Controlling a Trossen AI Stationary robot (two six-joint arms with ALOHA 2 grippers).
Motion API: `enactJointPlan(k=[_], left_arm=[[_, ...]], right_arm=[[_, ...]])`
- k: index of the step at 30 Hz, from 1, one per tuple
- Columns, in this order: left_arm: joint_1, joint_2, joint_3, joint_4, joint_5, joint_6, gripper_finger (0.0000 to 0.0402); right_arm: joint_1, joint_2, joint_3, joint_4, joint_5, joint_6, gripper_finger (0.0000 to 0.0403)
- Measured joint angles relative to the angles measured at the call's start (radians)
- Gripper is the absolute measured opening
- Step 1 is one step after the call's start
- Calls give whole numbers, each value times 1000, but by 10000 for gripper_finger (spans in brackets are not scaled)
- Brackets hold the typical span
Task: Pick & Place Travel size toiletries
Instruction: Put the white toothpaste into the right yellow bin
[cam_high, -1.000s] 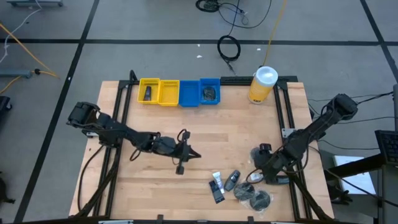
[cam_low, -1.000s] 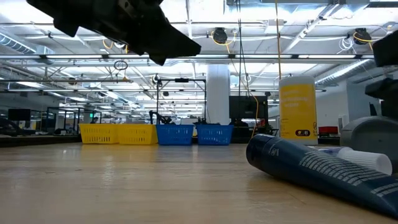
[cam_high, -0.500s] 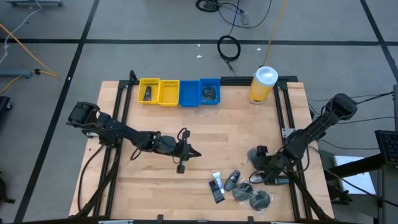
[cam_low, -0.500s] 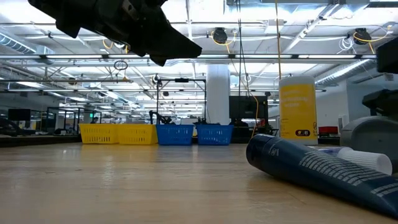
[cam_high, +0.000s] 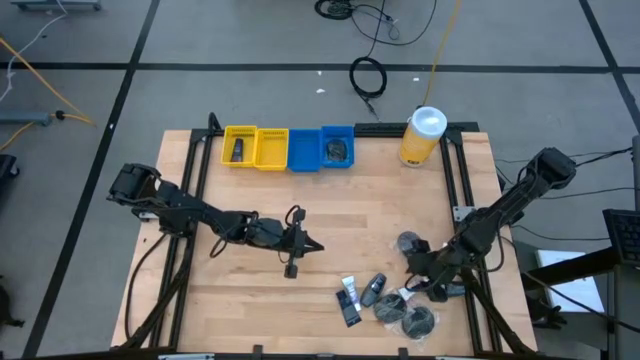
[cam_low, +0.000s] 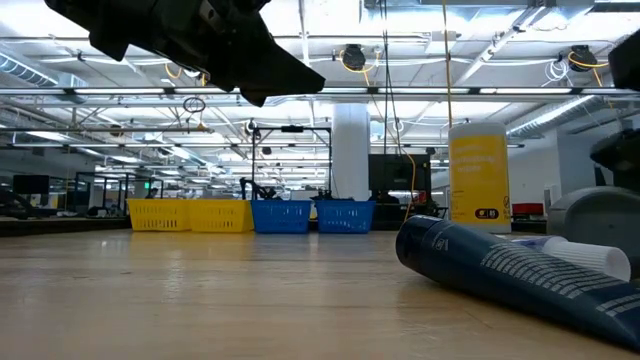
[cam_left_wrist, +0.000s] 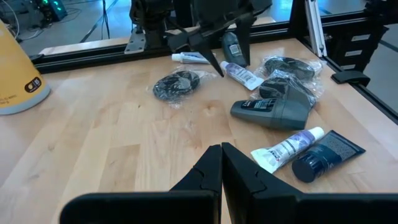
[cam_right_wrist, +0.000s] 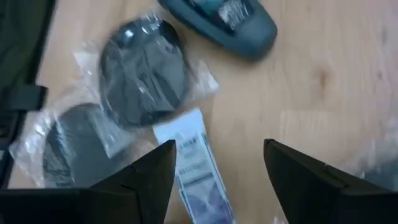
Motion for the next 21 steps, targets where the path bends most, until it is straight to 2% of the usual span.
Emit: enactJointPlan(k=[7,11,16,21], left_arm=[[0,0,0,0,0,-6,5],[0,0,0,0,-1,-5,5],[0,0,0,0,-1,-5,5],[0,0,0,0,-1,-5,5]], right_arm=[[42,36,-60,34,-15,7,231],[56,54,-68,38,10,-20,216],[58,76,-77,39,21,-57,185],[57,78,-99,117,14,-83,133]])
